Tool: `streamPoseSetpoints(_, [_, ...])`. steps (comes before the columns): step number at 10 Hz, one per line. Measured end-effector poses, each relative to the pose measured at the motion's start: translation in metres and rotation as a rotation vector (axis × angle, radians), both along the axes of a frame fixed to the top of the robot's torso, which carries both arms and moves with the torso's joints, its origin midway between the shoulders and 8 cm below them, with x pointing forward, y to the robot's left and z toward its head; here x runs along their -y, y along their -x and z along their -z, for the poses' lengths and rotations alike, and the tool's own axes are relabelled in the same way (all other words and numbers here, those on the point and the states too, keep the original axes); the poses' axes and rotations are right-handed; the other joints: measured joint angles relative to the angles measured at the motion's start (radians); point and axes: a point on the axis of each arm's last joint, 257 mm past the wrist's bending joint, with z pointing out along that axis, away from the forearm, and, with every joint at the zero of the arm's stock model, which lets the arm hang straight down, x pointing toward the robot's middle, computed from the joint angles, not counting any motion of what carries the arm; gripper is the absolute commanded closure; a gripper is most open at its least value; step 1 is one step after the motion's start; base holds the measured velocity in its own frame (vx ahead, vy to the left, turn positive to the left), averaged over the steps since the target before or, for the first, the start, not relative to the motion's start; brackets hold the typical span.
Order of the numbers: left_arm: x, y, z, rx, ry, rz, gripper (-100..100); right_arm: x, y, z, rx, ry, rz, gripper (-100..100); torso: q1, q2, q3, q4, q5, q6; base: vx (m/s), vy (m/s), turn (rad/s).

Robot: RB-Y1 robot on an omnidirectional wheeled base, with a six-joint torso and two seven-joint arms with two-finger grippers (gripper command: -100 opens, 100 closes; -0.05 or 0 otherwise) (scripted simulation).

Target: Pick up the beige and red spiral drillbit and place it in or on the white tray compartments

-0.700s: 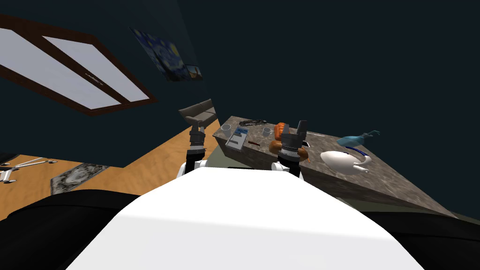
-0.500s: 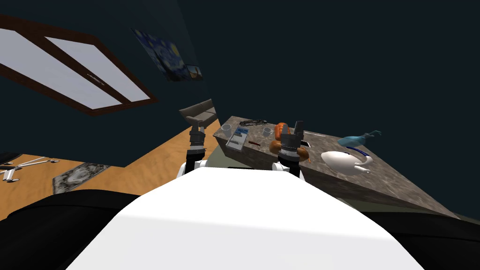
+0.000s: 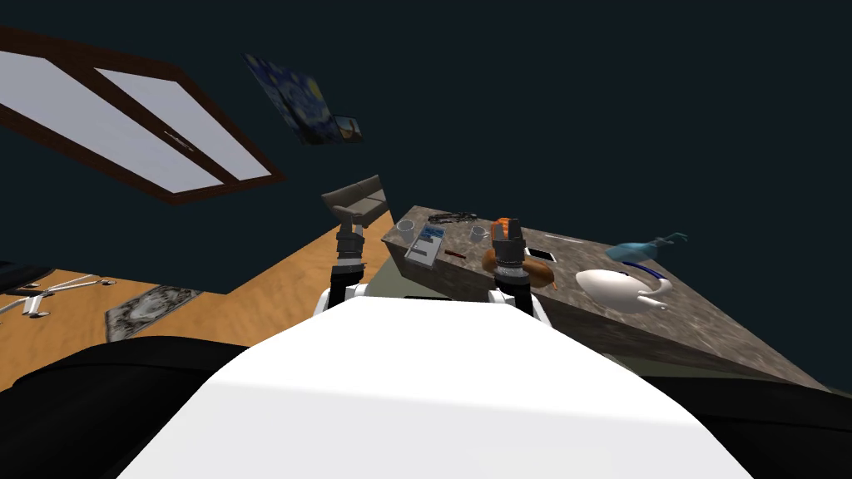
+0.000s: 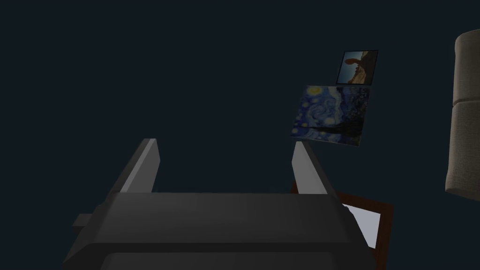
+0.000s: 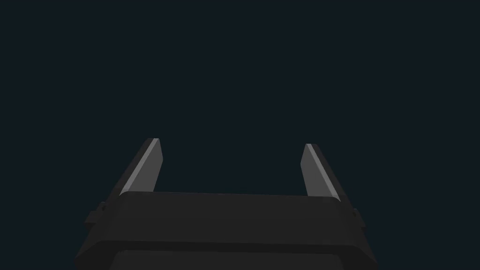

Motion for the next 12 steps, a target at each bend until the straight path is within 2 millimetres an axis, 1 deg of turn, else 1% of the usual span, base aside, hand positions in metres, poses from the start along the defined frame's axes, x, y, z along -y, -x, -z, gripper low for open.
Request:
streamPoseSetpoints(2, [0.0,0.0,0.0,0.0,0.0,0.0,0,-0.006,-0.008,0.012,-0.024,0.082,-0.014,-100,0.0,0.0,0.0,0.0,0.0,0.0,-0.012,0.044,0.017])
streamPoseSetpoints(4, [0.0,0.0,0.0,0.0,0.0,0.0,0,-0.007,-0.013,0.019,-0.042,0.15,-0.026,-100,0.0,0.0,0.0,0.0,0.0,0.0,-0.007,0.051,0.022])
streamPoseSetpoints(5, [0.0,0.0,0.0,0.0,0.0,0.0,0,-0.008,-0.017,0.029,-0.057,0.198,-0.031,-100,0.001,0.0,0.0,0.0,0.0,0.0,-0.01,0.049,0.007])
streamPoseSetpoints(6, [0.0,0.0,0.0,0.0,0.0,0.0,0,-0.009,-0.019,0.034,-0.063,0.233,-0.038,-100,0.001,0.0,0.0,0.0,0.0,0.0,-0.017,0.039,0.018])
streamPoseSetpoints(10, [0.0,0.0,0.0,0.0,0.0,0.0,0,-0.009,-0.027,0.053,-0.094,0.375,-0.056,-100,0.0,0.0,0.0,0.0,0.0,0.0,-0.011,0.04,0.019])
streamPoseSetpoints(11, [0.0,0.0,0.0,0.0,0.0,0.0,0,-0.007,-0.03,0.061,-0.105,0.417,-0.06,-100,0.001,0.001,0.0,0.0,0.0,0.0,-0.01,0.042,0.008])
streamPoseSetpoints(12, [0.0,0.0,0.0,0.0,0.0,0.0,0,-0.007,-0.031,0.064,-0.108,0.446,-0.064,-100,0.0,0.0,0.0,0.0,0.0,0.0,-0.009,0.038,0.029])
